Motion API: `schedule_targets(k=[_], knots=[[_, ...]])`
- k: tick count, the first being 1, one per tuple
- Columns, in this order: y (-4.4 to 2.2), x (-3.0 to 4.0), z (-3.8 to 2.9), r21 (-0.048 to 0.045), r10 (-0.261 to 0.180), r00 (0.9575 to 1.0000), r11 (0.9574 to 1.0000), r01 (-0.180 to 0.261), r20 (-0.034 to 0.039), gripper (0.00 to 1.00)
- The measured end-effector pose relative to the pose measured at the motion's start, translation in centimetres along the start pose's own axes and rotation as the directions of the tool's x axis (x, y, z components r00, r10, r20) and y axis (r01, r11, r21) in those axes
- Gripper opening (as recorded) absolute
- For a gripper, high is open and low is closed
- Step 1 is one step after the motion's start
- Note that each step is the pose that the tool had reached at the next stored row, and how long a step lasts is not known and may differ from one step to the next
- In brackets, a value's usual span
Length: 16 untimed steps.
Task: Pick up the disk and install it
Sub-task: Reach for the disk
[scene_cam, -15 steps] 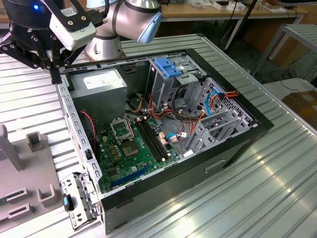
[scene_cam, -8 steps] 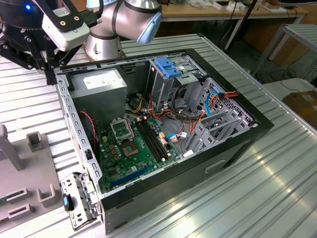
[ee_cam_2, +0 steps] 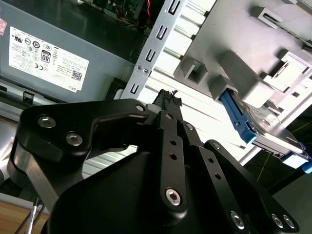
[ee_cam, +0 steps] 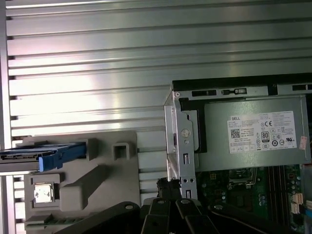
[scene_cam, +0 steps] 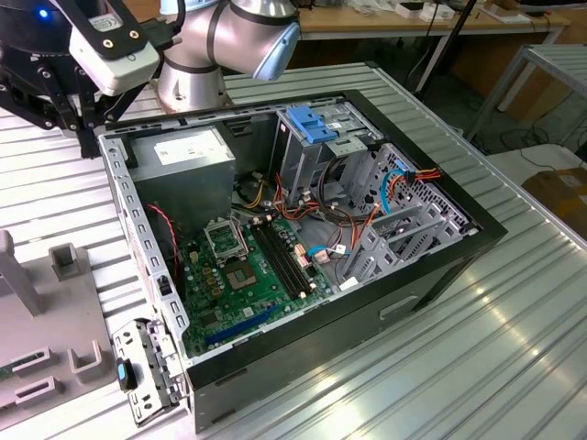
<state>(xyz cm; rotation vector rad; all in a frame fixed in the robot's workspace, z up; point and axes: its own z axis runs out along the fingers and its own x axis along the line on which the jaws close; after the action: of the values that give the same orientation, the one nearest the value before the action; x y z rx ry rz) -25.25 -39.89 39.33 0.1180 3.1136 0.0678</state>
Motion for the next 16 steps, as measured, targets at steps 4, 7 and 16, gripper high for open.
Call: schedule_targets(k=[4, 7, 16], knots=[[-0.01, 0.10, 0.00, 0.0001, 0.000, 1.0000, 1.0000, 0.000, 0.0000, 0.11], [-0.02, 0.21, -0.01, 0.0000, 0.000, 1.0000, 1.0000, 0.000, -0.0001, 0.11], [-0.04, 0.54, -0.02, 0.0000, 0.000, 1.0000, 1.0000, 0.000, -0.0001, 0.11]])
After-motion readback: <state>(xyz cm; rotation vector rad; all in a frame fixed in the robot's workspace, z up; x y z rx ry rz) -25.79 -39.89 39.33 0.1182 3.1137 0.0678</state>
